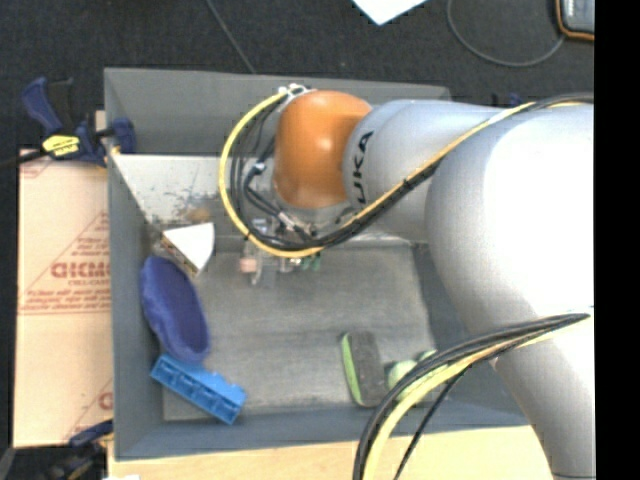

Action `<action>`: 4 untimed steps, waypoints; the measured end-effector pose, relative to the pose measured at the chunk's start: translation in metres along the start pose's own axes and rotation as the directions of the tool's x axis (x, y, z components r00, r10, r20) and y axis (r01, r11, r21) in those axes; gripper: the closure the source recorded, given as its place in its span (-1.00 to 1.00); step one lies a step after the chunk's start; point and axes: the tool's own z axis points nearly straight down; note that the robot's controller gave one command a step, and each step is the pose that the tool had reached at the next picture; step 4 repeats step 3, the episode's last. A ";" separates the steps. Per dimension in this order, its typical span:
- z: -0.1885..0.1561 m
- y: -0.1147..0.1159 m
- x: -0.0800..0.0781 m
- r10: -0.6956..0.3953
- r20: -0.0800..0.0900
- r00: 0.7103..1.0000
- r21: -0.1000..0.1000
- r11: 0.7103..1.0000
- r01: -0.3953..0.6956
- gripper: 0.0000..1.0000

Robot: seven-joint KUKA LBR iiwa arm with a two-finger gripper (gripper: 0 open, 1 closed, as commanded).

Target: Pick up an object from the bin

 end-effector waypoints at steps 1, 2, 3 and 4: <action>-0.013 0.000 0.000 0.001 -0.001 1.000 0.000 1.000 -0.001 1.00; -0.050 -0.001 0.001 0.002 -0.006 1.000 0.000 1.000 -0.002 1.00; -0.094 -0.001 -0.002 0.002 -0.001 1.000 0.000 1.000 -0.002 1.00; -0.094 -0.001 -0.002 0.002 -0.001 1.000 0.000 1.000 -0.002 1.00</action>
Offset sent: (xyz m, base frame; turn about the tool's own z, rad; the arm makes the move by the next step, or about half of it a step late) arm -0.0012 -0.0005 0.0762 0.0005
